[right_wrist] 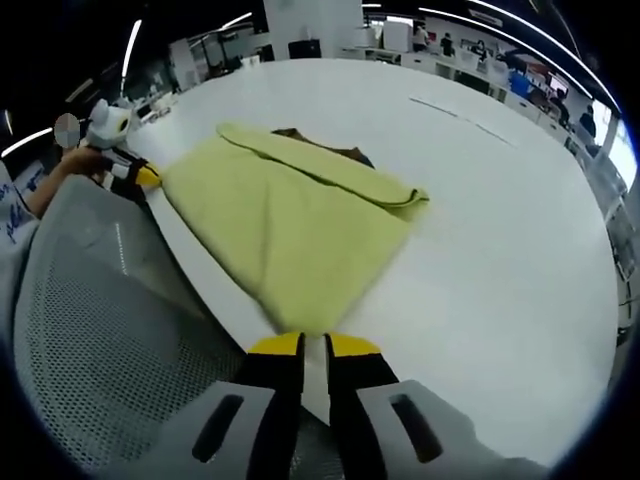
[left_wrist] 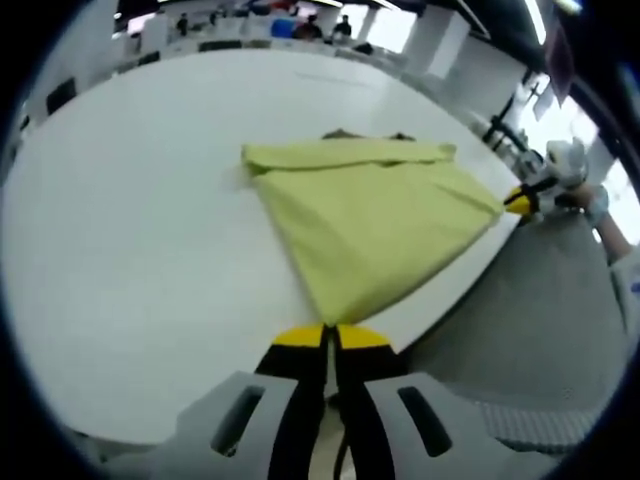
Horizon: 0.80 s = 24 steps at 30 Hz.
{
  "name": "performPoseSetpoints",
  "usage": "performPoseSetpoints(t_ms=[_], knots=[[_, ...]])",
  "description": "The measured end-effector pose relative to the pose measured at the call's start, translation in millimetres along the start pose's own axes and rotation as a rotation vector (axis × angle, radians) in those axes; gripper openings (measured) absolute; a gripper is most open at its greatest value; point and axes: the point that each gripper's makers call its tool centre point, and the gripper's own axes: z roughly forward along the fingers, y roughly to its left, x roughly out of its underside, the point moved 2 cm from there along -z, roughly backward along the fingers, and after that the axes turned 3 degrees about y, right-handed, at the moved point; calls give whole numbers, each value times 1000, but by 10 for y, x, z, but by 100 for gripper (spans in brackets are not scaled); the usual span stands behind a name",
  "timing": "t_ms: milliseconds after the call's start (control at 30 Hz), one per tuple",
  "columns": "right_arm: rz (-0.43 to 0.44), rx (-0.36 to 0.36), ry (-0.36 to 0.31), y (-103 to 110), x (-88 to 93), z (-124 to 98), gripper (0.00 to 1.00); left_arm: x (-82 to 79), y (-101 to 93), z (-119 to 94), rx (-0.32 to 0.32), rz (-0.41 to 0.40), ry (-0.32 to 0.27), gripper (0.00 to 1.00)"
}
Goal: Fold the garment on the visible template until the final outline fits inside the template.
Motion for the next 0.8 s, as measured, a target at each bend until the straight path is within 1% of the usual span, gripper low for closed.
performPoseSetpoints(t_ms=[67, 333, 633, 733, 800], knots=[[-1, -7, 6, 7, -1, 14, 10, 3, 0, 2, 0, 1, 2, 0], [-8, -1, 25, -9, 35, 19, 2, 1, -2, 6, -6, 12, 8, 0], [-3, 10, 20, -12, 16, -1, 1, -8, -1, 0, -8, 25, 13, 0], [8, 23, 11, -39, -1, -29, 1, -34, 6, -23, -10, 10, 3, 0], [21, 22, 9, -45, -8, -44, 1, -55, 10, -39, -21, 21, -4, 0]])
